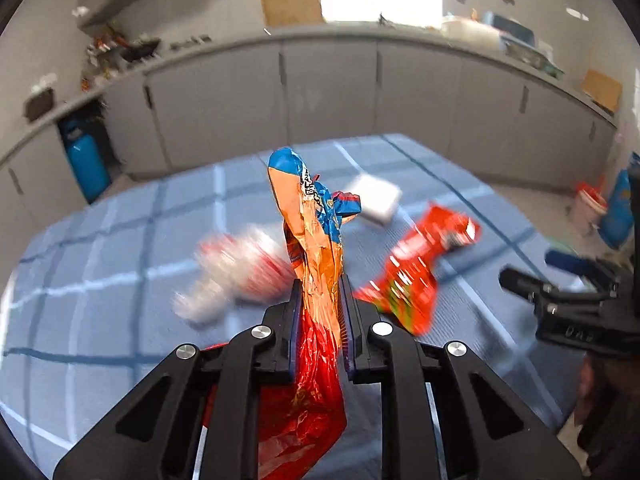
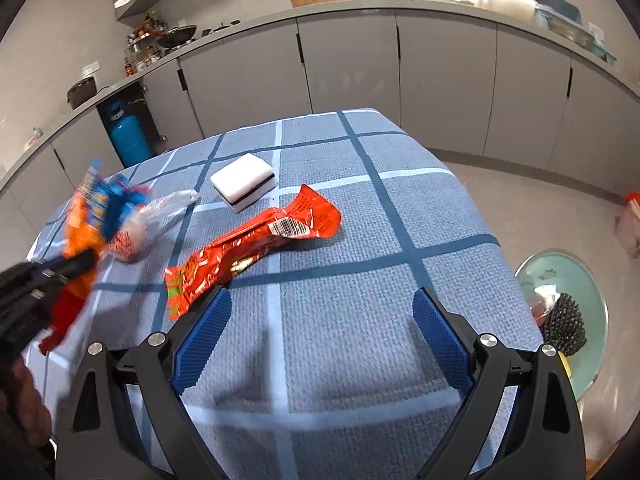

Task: Collect trash
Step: 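Grasp the orange snack bag with the left gripper while the right gripper grasps the red wrapper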

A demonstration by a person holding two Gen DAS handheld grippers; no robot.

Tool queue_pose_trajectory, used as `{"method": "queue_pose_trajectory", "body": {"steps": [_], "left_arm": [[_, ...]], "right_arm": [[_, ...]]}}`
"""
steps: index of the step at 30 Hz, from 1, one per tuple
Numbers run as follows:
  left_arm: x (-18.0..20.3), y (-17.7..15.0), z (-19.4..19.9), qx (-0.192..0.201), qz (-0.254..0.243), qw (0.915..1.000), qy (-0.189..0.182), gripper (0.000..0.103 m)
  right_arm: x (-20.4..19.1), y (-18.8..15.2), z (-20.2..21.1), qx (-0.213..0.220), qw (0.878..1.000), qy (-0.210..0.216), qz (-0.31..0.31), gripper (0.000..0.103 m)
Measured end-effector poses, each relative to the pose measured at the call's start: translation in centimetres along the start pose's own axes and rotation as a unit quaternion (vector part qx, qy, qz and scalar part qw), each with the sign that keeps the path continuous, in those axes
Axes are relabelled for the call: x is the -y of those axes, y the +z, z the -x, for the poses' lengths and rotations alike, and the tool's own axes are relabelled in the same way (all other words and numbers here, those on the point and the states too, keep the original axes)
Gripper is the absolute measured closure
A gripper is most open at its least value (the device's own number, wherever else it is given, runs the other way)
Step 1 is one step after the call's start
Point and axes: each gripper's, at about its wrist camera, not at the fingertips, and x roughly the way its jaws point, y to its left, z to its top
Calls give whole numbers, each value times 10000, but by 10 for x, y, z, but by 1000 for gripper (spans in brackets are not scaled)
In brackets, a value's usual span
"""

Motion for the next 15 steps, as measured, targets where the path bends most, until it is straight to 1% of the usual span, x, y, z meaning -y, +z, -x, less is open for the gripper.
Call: {"method": "queue_pose_trajectory", "body": {"steps": [2,3,8,11,15], "left_arm": [[-8,6,2,183,20,9992,356,85],[-15,10,-2,217,73,9980,598,85],[-46,18,-23,164,479,9928,1084,85],[-60,20,-36,135,647,9903,1220,85],[-66,21,-40,143,699,9903,1189,85]], "right_arm": [[-11,7,-7,-7,10000,-55,50,12],[-16,10,-12,-46,9999,-66,61,12],[-38,26,-40,-246,9995,-43,-169,12],[-48,32,-59,-433,9983,-119,-373,12],[-60,33,-80,-657,9966,-194,-461,13]]}}
